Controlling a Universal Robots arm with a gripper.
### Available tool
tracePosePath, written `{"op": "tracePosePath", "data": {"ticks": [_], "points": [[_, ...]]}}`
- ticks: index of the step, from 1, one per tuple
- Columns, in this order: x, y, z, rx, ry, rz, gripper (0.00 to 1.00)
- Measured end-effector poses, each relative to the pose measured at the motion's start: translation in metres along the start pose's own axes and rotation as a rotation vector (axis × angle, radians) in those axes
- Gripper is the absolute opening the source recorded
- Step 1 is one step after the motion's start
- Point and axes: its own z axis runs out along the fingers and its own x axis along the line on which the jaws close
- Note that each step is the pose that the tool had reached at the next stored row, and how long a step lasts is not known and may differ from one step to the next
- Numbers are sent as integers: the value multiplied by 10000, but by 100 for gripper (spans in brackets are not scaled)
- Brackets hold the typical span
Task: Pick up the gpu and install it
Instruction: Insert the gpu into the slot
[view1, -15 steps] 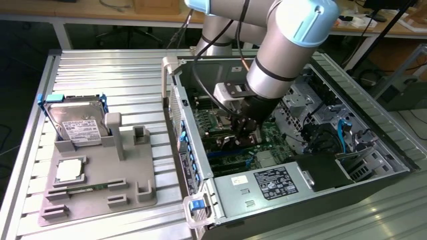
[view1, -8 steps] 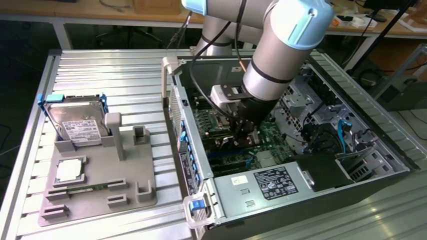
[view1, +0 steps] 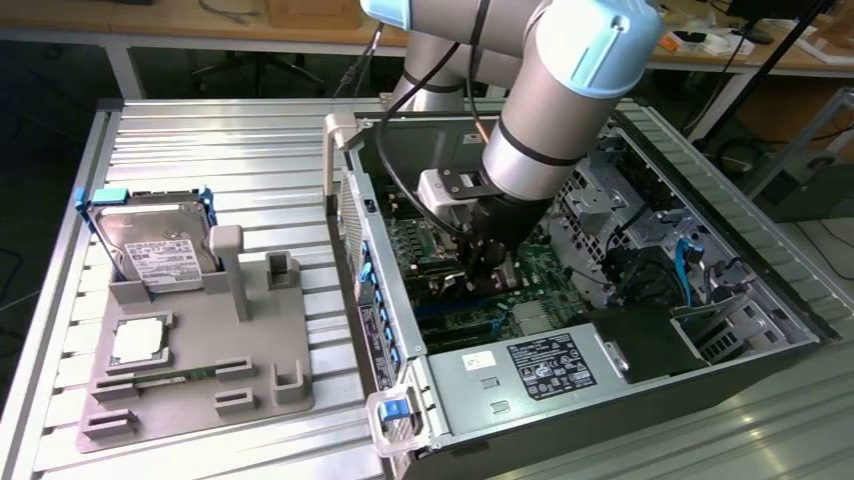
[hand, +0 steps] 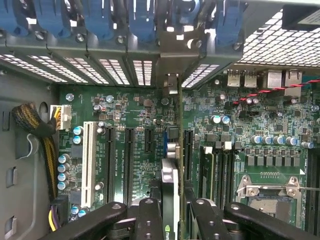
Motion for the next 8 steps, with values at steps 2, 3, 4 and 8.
{"op": "tracePosePath", "data": {"ticks": [2, 3, 4, 8], "points": [[-5, 1, 0, 0, 1, 12, 27], [-7, 3, 0, 1, 1, 23, 27], [-10, 6, 0, 2, 0, 35, 27], [-18, 28, 2, 0, -3, 79, 27]]}}
